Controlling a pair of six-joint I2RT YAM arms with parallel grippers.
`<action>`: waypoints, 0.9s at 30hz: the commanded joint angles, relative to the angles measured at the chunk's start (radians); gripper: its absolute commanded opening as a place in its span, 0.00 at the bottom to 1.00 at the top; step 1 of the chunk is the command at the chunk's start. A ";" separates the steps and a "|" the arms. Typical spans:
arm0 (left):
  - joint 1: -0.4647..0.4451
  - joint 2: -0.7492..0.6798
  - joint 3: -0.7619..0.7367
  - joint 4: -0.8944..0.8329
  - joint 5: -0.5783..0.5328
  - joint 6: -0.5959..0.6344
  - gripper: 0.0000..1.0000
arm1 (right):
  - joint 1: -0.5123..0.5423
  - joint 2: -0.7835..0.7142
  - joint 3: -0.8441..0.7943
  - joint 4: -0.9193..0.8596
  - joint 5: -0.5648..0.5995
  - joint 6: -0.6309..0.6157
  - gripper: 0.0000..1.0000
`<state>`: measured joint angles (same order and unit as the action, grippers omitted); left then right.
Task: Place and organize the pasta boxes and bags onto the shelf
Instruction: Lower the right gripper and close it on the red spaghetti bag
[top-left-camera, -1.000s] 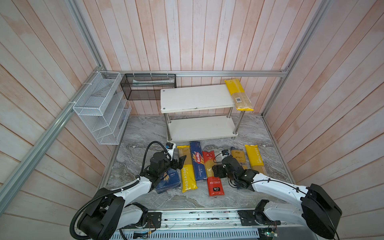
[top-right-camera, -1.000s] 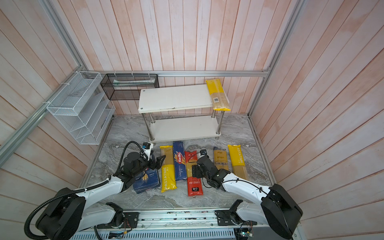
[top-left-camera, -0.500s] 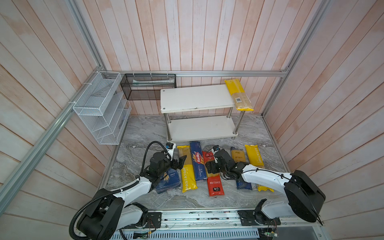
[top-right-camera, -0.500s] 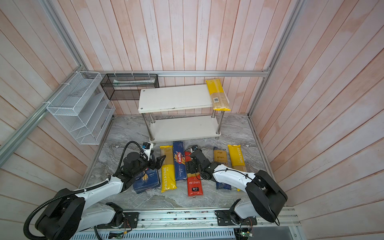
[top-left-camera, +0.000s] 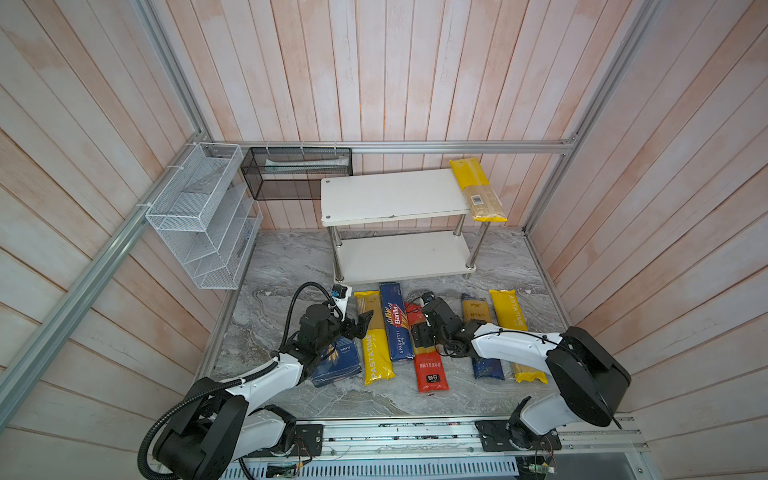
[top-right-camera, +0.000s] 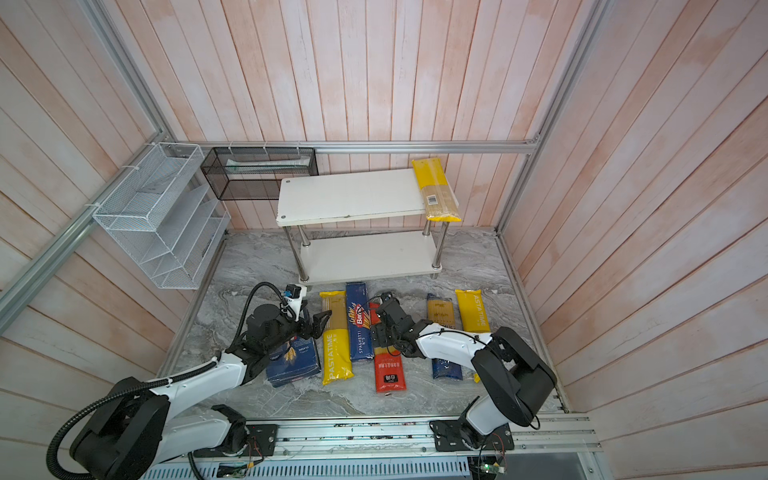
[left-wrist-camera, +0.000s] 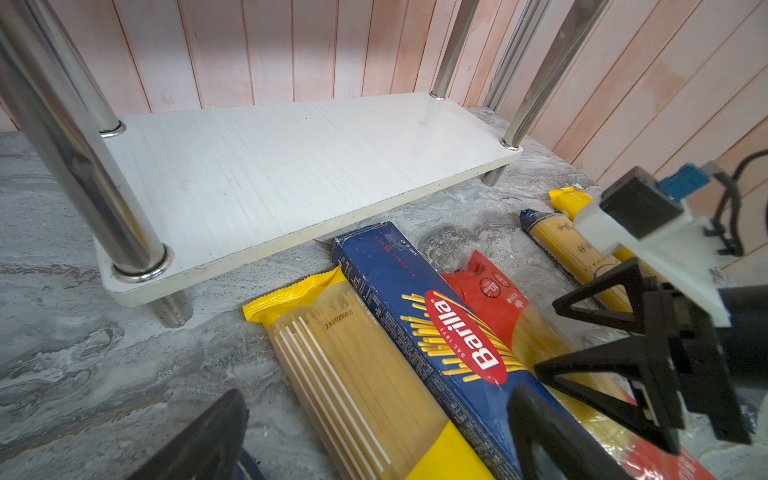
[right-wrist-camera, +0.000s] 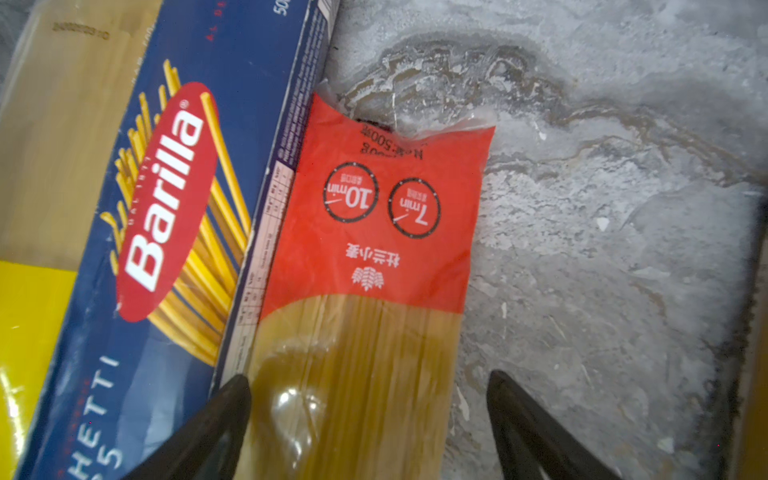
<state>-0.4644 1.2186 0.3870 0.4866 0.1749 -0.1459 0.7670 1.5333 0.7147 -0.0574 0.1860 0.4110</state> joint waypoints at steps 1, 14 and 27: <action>-0.005 -0.012 -0.008 0.010 -0.008 0.020 1.00 | -0.019 0.026 -0.026 0.015 0.011 -0.013 0.89; -0.006 -0.016 -0.008 0.012 -0.003 0.016 1.00 | -0.153 -0.146 -0.171 0.034 0.022 0.008 0.89; -0.006 -0.020 -0.006 0.004 -0.013 0.022 1.00 | -0.113 -0.365 -0.058 -0.337 -0.037 0.163 0.89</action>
<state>-0.4660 1.2152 0.3870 0.4858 0.1745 -0.1421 0.6273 1.2083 0.6140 -0.2050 0.1436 0.5018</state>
